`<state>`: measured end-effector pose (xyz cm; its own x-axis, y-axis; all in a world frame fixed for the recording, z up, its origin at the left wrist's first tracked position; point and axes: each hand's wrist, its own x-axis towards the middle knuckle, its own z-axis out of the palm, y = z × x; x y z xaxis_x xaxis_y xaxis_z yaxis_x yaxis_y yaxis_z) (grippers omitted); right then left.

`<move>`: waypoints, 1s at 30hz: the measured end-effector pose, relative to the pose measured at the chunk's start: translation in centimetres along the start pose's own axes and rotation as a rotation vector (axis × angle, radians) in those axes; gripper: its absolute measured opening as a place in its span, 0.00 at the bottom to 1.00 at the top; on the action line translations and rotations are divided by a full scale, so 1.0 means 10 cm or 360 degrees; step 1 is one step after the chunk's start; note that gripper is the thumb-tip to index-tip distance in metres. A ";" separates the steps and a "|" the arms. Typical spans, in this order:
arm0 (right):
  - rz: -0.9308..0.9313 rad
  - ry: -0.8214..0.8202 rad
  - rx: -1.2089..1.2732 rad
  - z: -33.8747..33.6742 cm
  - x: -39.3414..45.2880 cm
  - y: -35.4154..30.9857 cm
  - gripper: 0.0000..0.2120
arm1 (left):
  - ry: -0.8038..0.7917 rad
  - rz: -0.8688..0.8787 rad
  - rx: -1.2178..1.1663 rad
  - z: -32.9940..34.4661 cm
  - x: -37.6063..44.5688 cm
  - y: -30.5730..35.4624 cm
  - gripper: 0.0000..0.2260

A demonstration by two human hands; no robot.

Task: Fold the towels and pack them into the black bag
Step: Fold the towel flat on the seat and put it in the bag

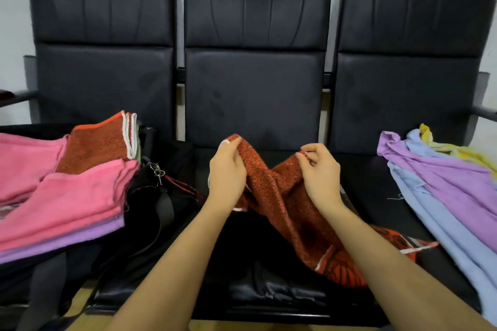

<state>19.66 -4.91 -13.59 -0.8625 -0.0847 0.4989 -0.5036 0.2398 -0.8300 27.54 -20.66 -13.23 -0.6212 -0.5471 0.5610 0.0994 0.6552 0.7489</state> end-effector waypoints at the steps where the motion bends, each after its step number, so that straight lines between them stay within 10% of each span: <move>1: 0.0004 0.0037 0.0050 -0.02 0.02 -0.03 0.04 | -0.0023 0.0038 -0.0012 -0.03 0.05 0.01 0.17; 19: -0.0416 0.0649 0.0204 -0.48 0.72 -1.25 0.12 | -0.0542 0.0412 0.0236 -0.71 1.14 0.94 0.36; 30: -0.0371 0.0605 -0.0278 -0.88 0.96 -1.40 0.10 | 0.0132 0.0300 0.0423 -0.96 1.32 1.16 0.16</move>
<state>18.91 -0.56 5.05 -0.6321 0.1967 0.7495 -0.6374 0.4181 -0.6472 27.98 -25.28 6.26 -0.5444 -0.4369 0.7161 -0.0063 0.8558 0.5173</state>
